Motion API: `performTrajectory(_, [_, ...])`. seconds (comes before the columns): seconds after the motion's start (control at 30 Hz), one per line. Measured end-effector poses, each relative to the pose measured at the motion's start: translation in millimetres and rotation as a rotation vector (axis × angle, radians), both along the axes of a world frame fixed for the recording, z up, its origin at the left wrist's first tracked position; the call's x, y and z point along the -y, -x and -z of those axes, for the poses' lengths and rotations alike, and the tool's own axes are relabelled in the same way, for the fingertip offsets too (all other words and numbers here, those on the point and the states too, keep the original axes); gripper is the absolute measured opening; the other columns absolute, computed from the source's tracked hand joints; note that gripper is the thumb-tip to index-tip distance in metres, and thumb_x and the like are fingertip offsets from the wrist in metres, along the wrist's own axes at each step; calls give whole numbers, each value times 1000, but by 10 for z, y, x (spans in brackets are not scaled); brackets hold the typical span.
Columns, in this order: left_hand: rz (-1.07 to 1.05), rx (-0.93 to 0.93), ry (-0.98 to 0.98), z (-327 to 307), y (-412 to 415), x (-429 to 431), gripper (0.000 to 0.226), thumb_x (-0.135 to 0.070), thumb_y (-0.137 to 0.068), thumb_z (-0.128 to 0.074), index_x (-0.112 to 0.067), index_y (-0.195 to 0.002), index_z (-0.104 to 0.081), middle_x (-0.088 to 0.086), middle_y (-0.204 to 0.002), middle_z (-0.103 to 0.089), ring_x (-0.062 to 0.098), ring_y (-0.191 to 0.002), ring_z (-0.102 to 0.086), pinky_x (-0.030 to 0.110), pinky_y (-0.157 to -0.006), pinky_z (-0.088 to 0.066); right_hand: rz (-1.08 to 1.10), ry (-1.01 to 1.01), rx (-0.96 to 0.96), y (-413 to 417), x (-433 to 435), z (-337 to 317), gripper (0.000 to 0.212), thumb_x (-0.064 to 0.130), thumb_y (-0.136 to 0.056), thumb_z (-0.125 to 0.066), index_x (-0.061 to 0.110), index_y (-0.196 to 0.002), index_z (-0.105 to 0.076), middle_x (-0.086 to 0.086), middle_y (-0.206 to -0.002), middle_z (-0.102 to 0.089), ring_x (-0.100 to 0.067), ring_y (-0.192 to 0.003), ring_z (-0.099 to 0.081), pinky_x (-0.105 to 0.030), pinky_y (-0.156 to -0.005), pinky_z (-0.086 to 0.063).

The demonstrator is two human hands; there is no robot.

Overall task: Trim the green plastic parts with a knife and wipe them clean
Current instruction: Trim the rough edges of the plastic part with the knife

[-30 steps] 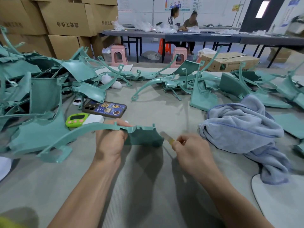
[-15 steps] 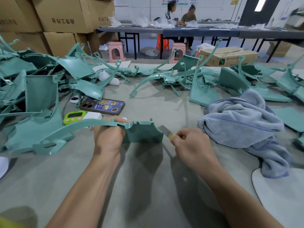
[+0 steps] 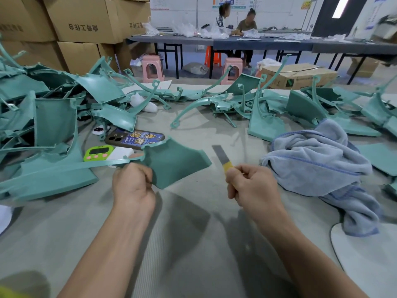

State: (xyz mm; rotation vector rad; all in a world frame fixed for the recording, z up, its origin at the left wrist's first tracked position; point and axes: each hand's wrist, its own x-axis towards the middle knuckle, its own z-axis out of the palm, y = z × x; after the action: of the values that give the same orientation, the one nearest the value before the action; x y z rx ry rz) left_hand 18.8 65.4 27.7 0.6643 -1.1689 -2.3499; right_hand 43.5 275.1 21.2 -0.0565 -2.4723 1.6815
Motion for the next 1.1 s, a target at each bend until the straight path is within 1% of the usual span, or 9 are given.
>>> performTrajectory(0.13, [-26,-16,70,26,-10,-24,39,23,-51,-32,-9,-66,-48,0,-65,-53,17,-57,-48,18,-49,-26,-145,293,-27,-46,56,-25,25,25,-90,-58,11,-69,-62,-9,-53,-63,-14,-38,-40,-21,-40,-31])
performTrajectory(0.3, [8,-10,-74,12,-18,10,45,14,-40,-31,-9,-70,-53,4,-76,-57,21,-64,-55,15,-49,-35,-33,-25,131,63,24,87,30,18,-91,-62,6,-64,-63,-3,-46,-59,-10,-40,-39,-26,-48,-31])
performTrajectory(0.47, [-8,-13,-31,-10,-16,-20,42,10,-33,-35,-8,-67,-51,5,-76,-55,23,-66,-53,16,-51,-33,-135,383,-23,19,17,-12,27,18,-92,-60,5,-68,-61,-10,-51,-60,-15,-37,-37,-21,-39,-29])
performTrajectory(0.6, [44,-52,-70,12,-12,-1,63,11,-36,-33,-3,-89,-64,9,-95,-66,27,-84,-64,20,-60,-46,-90,19,98,48,42,65,30,20,-93,-61,7,-67,-63,-11,-51,-61,-11,-40,-41,-25,-45,-34])
performTrajectory(0.7, [173,-29,-191,21,-51,41,56,15,-49,-25,-9,-65,-74,0,-85,-75,22,-82,-73,24,-63,-58,40,-131,64,80,-36,83,26,19,-89,-63,4,-67,-64,-14,-52,-59,-14,-47,-43,-30,-51,-38])
performTrajectory(0.77, [247,22,-182,29,-55,78,56,18,-70,-25,-11,-52,-70,-5,-67,-72,17,-74,-70,25,-65,-56,9,156,45,69,-52,53,28,14,-91,-64,6,-64,-67,-11,-53,-61,-15,-48,-43,-29,-50,-37])
performTrajectory(0.83, [271,56,-111,33,-64,57,45,20,-75,-31,-10,-62,-63,-7,-63,-68,11,-68,-64,20,-63,-50,-87,447,86,33,-30,7,28,14,-95,-65,13,-69,-76,-9,-70,-72,-13,-58,-53,-24,-56,-41])
performTrajectory(0.97, [415,13,-128,-7,-69,-69,51,16,-67,-42,-12,-97,-72,4,-107,-77,24,-98,-73,37,-90,-55,-228,820,216,2,-7,-62,13,25,-79,-74,15,-74,-81,-4,-95,-77,-12,-94,-68,-34,-82,-53])
performTrajectory(1.1, [498,59,50,-34,-113,-114,36,10,-82,-55,-15,-80,-82,3,-98,-79,18,-85,-76,30,-76,-62,-121,922,220,40,-61,-90,13,15,-83,-71,5,-77,-78,-8,-85,-76,-14,-78,-71,-27,-76,-61])
